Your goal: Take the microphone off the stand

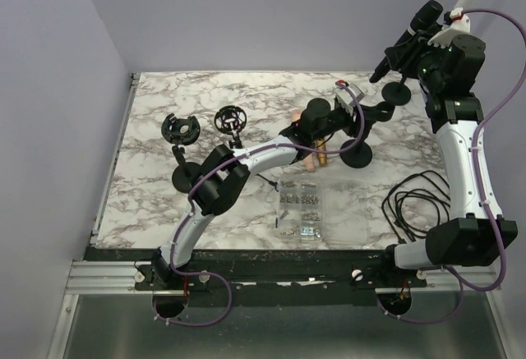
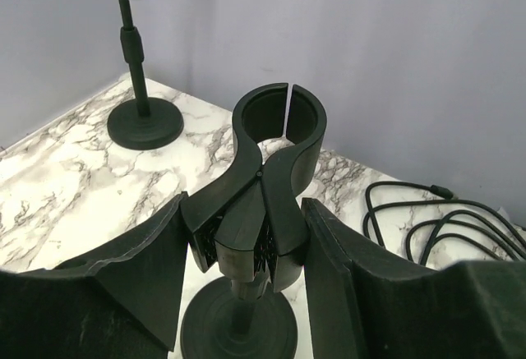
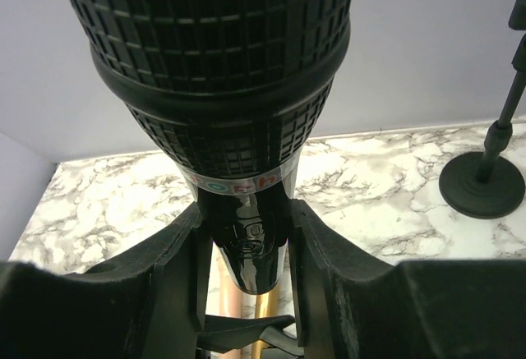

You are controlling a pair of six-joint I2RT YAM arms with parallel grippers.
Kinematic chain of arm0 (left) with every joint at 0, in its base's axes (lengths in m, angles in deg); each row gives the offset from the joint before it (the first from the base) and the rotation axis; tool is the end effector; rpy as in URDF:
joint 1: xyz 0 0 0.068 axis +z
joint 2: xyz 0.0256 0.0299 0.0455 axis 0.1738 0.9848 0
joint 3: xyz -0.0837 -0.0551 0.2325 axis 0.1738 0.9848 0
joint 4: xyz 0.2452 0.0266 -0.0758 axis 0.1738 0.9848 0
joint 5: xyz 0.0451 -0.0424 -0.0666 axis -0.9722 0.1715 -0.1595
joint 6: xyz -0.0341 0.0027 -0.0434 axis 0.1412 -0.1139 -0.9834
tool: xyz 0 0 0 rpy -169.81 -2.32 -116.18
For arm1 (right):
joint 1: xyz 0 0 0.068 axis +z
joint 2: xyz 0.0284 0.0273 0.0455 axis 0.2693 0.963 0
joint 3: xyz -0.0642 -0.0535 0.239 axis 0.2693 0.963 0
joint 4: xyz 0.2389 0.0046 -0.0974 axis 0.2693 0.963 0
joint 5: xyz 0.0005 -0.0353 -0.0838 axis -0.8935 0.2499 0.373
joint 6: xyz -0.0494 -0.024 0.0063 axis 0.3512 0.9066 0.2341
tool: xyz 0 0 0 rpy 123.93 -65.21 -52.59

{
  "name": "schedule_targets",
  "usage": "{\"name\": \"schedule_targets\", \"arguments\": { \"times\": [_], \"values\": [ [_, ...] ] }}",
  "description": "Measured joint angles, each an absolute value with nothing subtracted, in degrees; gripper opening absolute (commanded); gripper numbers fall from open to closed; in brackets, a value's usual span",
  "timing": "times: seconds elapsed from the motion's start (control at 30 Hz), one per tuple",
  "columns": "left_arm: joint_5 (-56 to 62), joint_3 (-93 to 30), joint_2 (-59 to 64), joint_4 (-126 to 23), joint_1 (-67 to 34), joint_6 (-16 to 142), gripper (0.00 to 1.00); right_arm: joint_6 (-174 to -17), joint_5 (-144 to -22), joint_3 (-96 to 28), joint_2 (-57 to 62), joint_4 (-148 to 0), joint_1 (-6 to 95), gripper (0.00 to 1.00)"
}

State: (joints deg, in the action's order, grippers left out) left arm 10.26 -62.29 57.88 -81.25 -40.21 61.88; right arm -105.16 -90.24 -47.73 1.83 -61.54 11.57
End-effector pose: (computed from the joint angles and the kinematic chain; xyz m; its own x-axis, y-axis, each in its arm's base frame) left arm 0.3315 -0.4136 0.2507 -0.1450 -0.1536 -0.9774 0.8994 0.3913 -0.1950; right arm 0.3194 -0.0129 0.4419 -0.1281 0.2884 -0.9489 -0.1564 0.9389 0.3065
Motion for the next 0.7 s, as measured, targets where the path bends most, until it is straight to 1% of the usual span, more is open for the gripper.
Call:
{"name": "schedule_targets", "arguments": {
  "times": [0.1, 0.13, 0.17, 0.2, 0.23, 0.27, 0.3, 0.57, 0.7],
  "values": [
    [8.8, -62.4, 57.9, -81.1, -40.8, 62.5, 0.00, -105.5, -90.3, -46.8, 1.8, -61.6, 11.6, 0.01],
    [8.5, -62.7, 57.9, -80.6, -40.9, 62.6, 0.02, -105.6, -90.3, -46.6, 1.8, -61.6, 11.6, 0.01],
    [8.3, -63.3, 57.9, -79.5, -41.0, 62.6, 0.14, -105.7, -90.3, -46.4, 1.8, -61.7, 11.6, 0.01],
    [8.2, -63.8, 57.9, -78.6, -41.0, 62.6, 0.29, -105.8, -90.3, -46.2, 1.8, -61.8, 11.6, 0.01],
    [8.2, -64.5, 58.0, -77.5, -41.0, 62.6, 0.59, -105.9, -90.3, -46.1, 1.8, -61.8, 11.6, 0.01],
    [8.2, -65.1, 58.0, -76.4, -41.0, 62.6, 0.84, -106.0, -90.3, -46.0, 1.8, -61.9, 11.6, 0.01],
    [8.2, -66.0, 58.0, -75.1, -41.0, 62.8, 0.98, -106.0, -90.3, -45.9, 1.7, -62.0, 11.6, 0.01],
    [12.0, -73.7, 60.3, -53.4, -41.7, 58.3, 0.99, -106.4, -90.3, -43.9, 0.7, -62.9, 11.6, 0.01],
    [13.9, -73.9, 59.7, -48.7, -41.7, 57.9, 0.99, -106.5, -90.3, -43.2, 0.3, -62.9, 11.6, 0.01]
  ]
}}
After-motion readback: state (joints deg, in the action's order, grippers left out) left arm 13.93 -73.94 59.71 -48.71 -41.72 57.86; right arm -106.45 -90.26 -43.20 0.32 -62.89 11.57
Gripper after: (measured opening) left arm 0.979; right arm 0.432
